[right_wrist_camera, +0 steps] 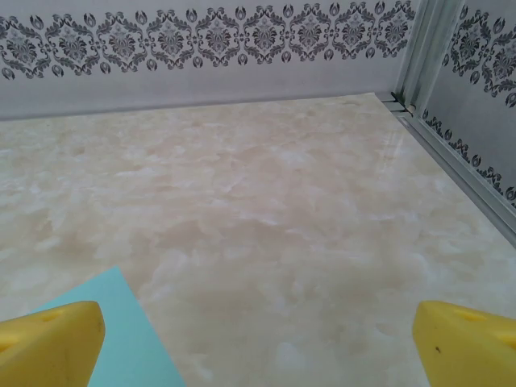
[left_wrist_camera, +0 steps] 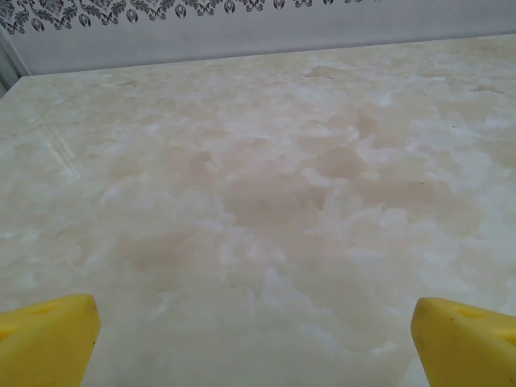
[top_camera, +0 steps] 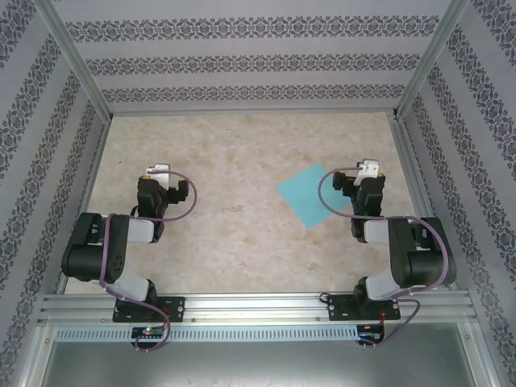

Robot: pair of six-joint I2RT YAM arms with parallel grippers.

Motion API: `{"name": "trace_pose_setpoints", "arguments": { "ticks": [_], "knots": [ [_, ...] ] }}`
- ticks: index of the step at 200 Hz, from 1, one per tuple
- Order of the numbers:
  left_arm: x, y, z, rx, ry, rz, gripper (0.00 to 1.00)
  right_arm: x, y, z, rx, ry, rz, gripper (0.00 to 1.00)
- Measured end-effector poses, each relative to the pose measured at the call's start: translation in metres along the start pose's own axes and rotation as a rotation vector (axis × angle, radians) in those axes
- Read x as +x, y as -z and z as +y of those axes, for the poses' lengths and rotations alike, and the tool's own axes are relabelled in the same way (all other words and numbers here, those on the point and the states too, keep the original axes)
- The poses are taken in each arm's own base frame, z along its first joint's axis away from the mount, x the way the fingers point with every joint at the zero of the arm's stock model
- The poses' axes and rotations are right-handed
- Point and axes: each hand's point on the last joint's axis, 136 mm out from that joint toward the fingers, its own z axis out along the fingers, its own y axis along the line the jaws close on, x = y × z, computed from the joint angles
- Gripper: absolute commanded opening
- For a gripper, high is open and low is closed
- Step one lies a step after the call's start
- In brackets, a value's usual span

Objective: Fold a paper plane with a square sheet of paper (pick it up from the middle)

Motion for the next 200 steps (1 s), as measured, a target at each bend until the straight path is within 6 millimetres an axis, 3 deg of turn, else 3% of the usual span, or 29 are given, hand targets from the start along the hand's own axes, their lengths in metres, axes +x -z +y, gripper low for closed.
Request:
{"name": "trace_pose_setpoints", "arguments": {
  "ticks": [157,183,200],
  "knots": [
    [0.0,0.001,-0.001,-0.004,-0.003,-0.002,1.0,0.0,0.0,-0.004,0.006,-0.003,0.007,0.98],
    [-0.015,0.016,-0.002,-0.023,-0.005,-0.031,1.0,-0.011,0.005,0.001,0.014,0.022,0.017,0.98],
    [-0.042,0.027,0.003,-0.05,0.022,-0.065,1.0,-0.032,0.011,0.007,0.023,0.033,-0.003,0.98]
  ]
}}
